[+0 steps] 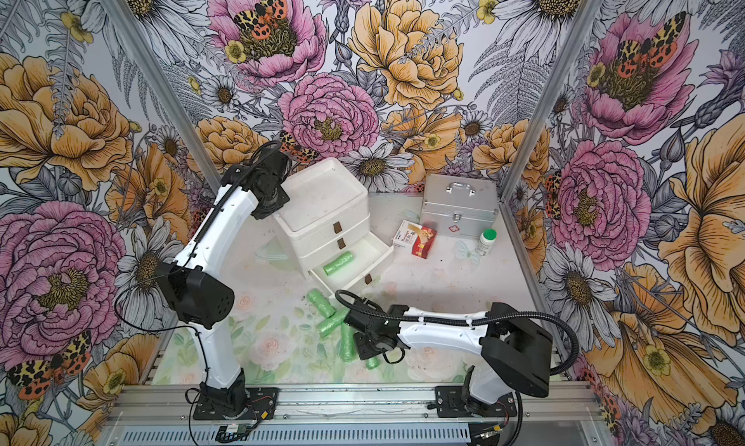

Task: Sort the rolls of trash bags by color and place them into the drawer
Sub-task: Pick up the roll of trash bags from the center of the board, then place the roll of trash bags in the drawer.

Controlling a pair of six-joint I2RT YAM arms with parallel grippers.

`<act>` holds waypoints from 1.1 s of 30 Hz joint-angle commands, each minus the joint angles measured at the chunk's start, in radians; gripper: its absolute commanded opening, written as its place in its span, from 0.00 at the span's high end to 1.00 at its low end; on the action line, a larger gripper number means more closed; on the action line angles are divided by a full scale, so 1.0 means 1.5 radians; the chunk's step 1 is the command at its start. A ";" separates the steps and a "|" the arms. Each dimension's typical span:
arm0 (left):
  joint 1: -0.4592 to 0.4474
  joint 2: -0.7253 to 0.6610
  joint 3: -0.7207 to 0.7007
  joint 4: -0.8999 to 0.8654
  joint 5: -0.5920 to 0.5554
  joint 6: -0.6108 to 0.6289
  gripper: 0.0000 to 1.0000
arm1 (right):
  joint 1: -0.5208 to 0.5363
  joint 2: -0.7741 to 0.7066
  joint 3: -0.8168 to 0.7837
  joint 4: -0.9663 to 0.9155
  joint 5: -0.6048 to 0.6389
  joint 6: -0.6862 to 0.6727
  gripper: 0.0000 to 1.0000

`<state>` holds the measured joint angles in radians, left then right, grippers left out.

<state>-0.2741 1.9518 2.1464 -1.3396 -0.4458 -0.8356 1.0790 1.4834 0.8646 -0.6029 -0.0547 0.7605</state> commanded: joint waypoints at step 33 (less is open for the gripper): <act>-0.027 0.047 -0.021 -0.082 0.126 -0.027 1.00 | -0.257 0.143 0.255 0.213 -0.005 0.359 0.80</act>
<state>-0.2756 1.9545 2.1506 -1.3426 -0.4461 -0.8360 0.6743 1.6653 1.2064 -0.3222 -0.0952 1.2209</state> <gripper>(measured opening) 0.187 0.203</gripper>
